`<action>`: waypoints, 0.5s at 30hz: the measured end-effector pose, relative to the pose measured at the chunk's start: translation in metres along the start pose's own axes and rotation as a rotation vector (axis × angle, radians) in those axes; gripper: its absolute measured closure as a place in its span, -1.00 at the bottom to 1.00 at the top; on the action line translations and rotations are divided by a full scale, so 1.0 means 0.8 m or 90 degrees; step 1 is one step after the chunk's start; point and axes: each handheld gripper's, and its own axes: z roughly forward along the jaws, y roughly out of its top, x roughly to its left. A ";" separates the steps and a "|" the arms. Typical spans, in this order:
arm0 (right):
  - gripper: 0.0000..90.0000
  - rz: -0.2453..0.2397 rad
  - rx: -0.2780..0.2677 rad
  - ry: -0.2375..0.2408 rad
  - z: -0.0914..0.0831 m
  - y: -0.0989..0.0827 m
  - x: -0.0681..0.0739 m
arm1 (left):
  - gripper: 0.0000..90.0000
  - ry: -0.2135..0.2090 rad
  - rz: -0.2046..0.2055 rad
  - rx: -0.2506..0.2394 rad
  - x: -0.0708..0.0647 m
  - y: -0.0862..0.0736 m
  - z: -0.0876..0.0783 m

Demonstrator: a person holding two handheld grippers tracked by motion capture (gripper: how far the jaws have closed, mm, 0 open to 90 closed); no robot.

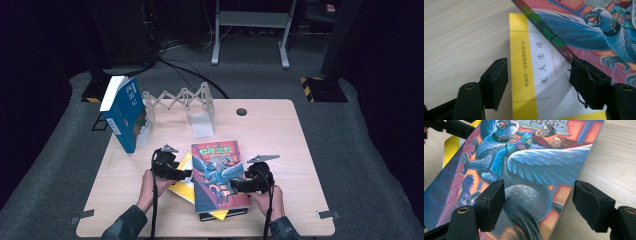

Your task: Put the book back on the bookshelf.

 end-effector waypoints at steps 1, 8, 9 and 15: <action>-0.44 -0.002 -0.003 0.003 0.000 0.000 -0.001 | -0.32 0.006 0.007 0.004 0.000 0.002 0.000; -0.52 0.013 -0.015 0.012 0.006 -0.001 -0.005 | -0.38 0.014 -0.011 0.007 0.007 0.010 0.006; -0.53 0.020 -0.012 0.013 0.006 0.000 -0.005 | -0.38 0.010 -0.015 0.007 0.009 0.011 0.007; -0.56 0.016 -0.019 0.007 0.010 0.002 -0.006 | -0.55 -0.012 -0.044 0.006 0.019 0.015 0.009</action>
